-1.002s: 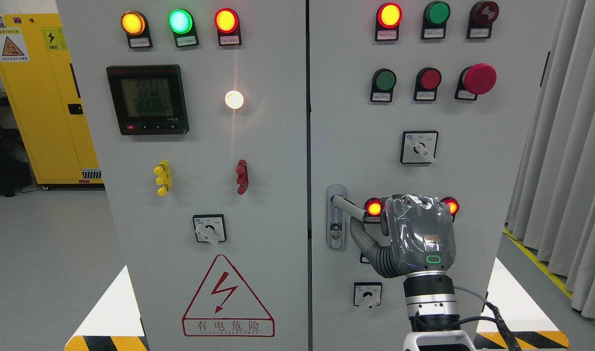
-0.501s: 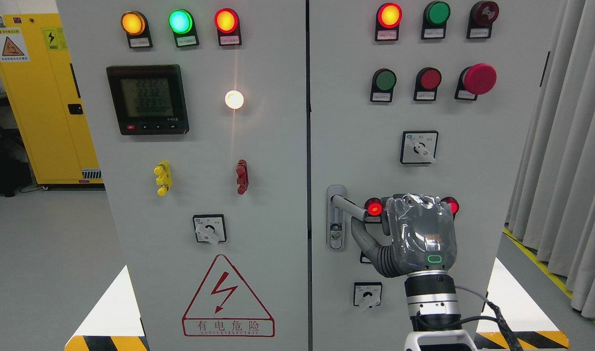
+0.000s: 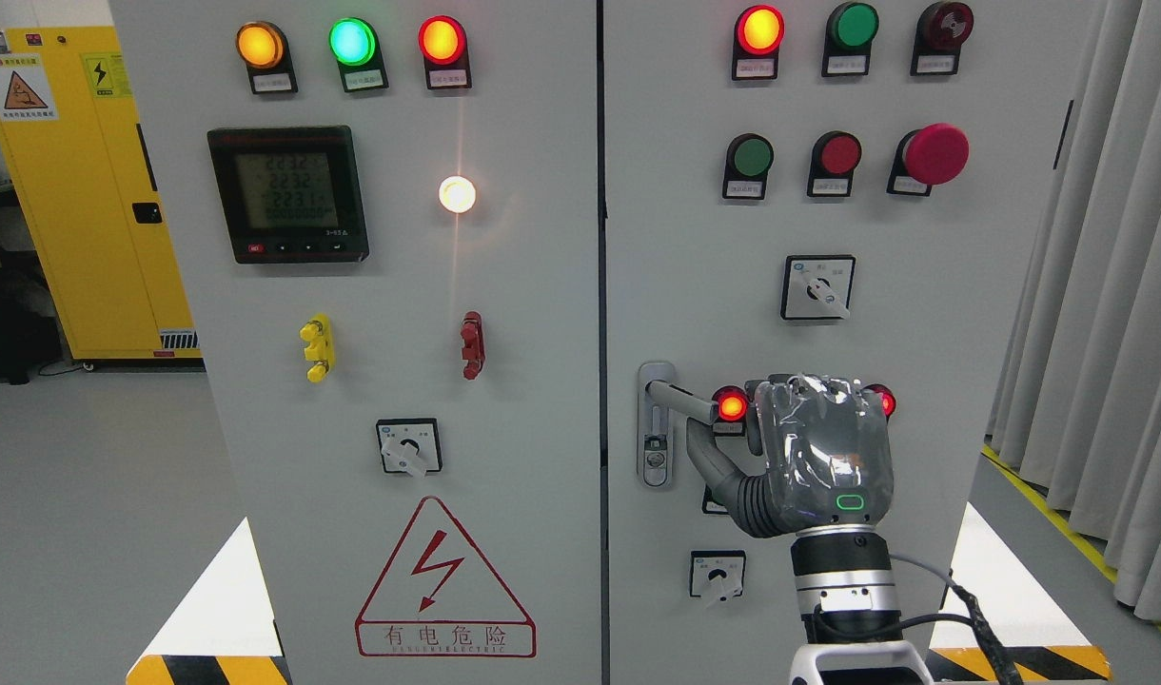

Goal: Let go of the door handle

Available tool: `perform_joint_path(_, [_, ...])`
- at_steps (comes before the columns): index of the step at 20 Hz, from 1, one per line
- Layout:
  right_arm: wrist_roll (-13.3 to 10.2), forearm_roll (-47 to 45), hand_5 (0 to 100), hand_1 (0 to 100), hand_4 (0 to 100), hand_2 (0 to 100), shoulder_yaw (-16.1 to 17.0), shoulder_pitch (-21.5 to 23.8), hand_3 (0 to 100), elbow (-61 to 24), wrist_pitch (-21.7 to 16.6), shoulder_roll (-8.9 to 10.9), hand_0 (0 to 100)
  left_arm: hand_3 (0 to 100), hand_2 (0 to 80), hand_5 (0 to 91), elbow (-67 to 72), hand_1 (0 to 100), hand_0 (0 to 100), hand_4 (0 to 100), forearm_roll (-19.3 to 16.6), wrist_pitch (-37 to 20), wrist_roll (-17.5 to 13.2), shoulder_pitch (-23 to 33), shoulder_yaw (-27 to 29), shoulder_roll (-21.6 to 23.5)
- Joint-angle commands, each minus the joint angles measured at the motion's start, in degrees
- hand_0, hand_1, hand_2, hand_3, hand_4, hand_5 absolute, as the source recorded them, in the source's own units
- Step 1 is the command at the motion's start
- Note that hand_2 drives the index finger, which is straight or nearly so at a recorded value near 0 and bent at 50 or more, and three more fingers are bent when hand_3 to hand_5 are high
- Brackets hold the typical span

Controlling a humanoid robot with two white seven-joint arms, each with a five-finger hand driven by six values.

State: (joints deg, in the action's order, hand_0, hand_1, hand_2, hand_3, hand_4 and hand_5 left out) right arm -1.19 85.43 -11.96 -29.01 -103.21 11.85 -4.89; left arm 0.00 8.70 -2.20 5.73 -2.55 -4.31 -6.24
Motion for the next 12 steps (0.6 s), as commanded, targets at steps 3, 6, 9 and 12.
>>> perform_joint_path(3, [0.0,0.0,100,41,100,95,0.0,-0.1,100,-0.2,0.0,0.06,38,0,0.0,0.0,-0.7,56,12,0,0.0,0.0,0.0,0.0,0.0,0.0])
perform_joint_path(6, [0.0,0.0,100,41,100,95,0.0,-0.1,100,-0.2,0.0,0.06,38,0,0.0,0.0,-0.7,56,12,0,0.0,0.0,0.0,0.0,0.0,0.0])
perform_joint_path(9, [0.1,0.0,100,41,100,95,0.0,-0.2,100,-0.2,0.0,0.15,38,0,0.0,0.0,-0.7,56,12,0,0.0,0.0,0.0,0.0,0.0,0.0])
perform_joint_path(12, [0.1,0.0,100,41,100,95,0.0,-0.3,100,-0.3,0.0,0.15,38,0,0.0,0.0,-0.7,56,12,0,0.0,0.0,0.0,0.0,0.0,0.0])
